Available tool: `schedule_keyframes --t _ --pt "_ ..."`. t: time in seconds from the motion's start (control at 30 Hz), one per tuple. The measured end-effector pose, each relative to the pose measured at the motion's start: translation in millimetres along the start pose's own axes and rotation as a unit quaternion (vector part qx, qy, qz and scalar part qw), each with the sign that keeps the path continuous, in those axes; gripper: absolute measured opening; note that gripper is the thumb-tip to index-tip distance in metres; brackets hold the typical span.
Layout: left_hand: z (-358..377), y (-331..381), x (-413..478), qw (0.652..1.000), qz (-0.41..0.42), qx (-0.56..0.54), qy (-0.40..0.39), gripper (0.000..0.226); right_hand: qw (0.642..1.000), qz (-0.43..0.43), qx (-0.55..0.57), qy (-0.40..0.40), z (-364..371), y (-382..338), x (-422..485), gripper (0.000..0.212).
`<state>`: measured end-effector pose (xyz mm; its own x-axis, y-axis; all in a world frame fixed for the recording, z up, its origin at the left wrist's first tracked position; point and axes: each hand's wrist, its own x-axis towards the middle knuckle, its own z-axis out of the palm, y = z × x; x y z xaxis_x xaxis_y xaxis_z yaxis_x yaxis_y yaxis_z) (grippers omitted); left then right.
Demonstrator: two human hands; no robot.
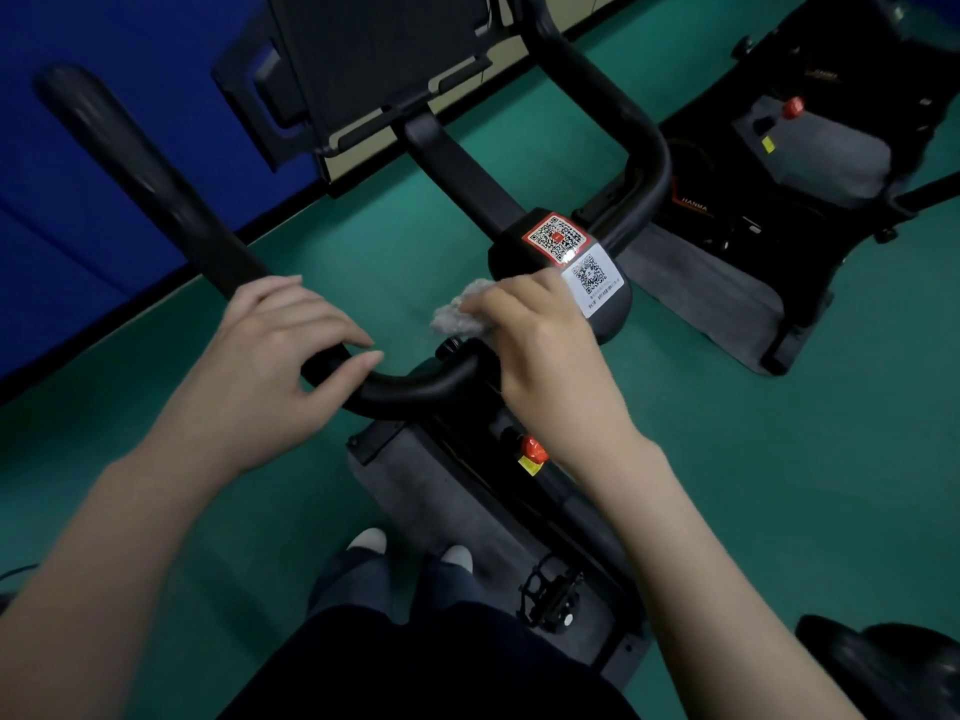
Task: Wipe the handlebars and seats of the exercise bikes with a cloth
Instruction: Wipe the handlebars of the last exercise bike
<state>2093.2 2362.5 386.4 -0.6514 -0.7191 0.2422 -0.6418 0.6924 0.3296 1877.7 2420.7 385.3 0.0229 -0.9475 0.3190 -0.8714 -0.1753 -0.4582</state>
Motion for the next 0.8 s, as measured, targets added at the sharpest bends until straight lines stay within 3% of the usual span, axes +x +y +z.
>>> schedule_keyframes --t 0.17,0.33,0.53,0.8 --pt "1 1 0 1.0 0.001 0.001 0.006 0.037 0.979 0.063 0.061 0.182 16 11 -20 0.024" --pt "1 1 -1 1.0 0.004 0.003 0.006 0.037 0.935 0.142 0.139 0.293 43 -3 -39 0.031" --pt "1 1 -2 1.0 0.005 0.001 0.007 0.038 0.857 0.259 0.232 0.38 61 -30 -42 0.03" --pt "3 -3 -4 0.999 0.026 0.009 0.017 0.04 0.78 0.352 0.327 0.401 71 -62 -44 0.022"
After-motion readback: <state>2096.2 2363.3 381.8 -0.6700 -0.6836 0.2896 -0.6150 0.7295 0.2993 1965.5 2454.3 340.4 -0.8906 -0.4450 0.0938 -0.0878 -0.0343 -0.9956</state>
